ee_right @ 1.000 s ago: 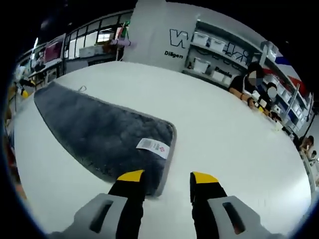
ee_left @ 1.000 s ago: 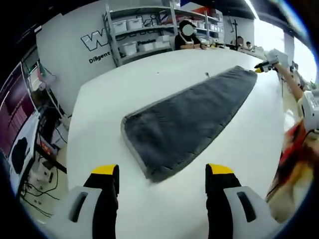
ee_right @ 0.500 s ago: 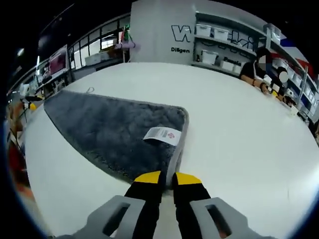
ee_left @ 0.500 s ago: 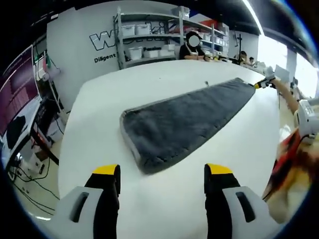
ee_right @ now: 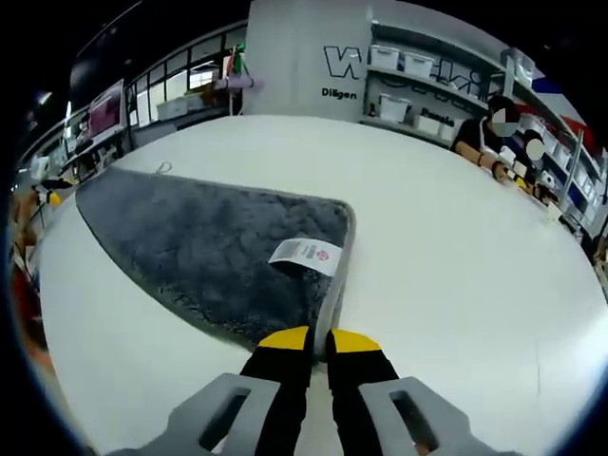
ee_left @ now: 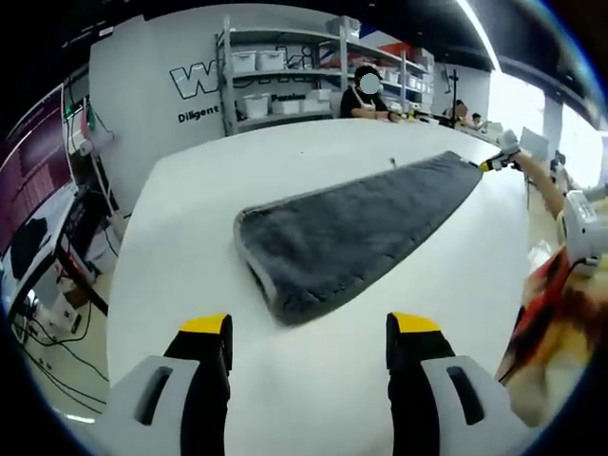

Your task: Fold the towel on the table until its edges align and the towel forms a compact rectangular stack.

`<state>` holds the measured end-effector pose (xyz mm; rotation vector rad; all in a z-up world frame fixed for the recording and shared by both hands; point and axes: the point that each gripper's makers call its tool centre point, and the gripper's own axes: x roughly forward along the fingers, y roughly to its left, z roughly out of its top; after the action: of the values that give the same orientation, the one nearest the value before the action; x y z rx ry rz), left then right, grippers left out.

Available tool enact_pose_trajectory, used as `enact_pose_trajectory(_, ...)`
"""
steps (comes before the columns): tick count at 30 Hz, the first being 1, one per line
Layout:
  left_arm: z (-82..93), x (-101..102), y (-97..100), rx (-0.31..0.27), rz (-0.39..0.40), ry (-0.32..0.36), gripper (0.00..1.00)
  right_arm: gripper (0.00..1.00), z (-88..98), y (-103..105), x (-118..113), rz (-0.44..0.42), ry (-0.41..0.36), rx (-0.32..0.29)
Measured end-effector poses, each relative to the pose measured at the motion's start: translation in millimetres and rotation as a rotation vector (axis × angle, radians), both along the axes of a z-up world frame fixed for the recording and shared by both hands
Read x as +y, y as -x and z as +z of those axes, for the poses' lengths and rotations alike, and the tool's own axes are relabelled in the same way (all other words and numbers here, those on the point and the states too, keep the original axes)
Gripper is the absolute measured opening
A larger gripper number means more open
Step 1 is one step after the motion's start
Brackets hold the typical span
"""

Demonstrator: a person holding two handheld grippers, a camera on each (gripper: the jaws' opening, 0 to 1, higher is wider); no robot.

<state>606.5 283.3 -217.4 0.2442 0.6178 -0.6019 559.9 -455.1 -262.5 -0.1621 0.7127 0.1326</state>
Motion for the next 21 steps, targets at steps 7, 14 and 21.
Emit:
enact_pose_trajectory(7,-1.2,6.0,-1.8,0.004,-0.008,0.004,0.64,0.03,1.1,-5.6,-16.1,-0.034,0.1,0.031)
enact_pose_trajectory(14,-0.5,12.7,-5.5,0.007,-0.006,0.011,0.63,0.04,1.7,-10.3,-30.7,-0.079,0.138,0.059)
enact_pose_trajectory(21,-0.5,9.3,-4.8,0.013,-0.013,0.019,0.62,0.1,0.8,-6.8,-39.0,-0.182,-0.022,0.012)
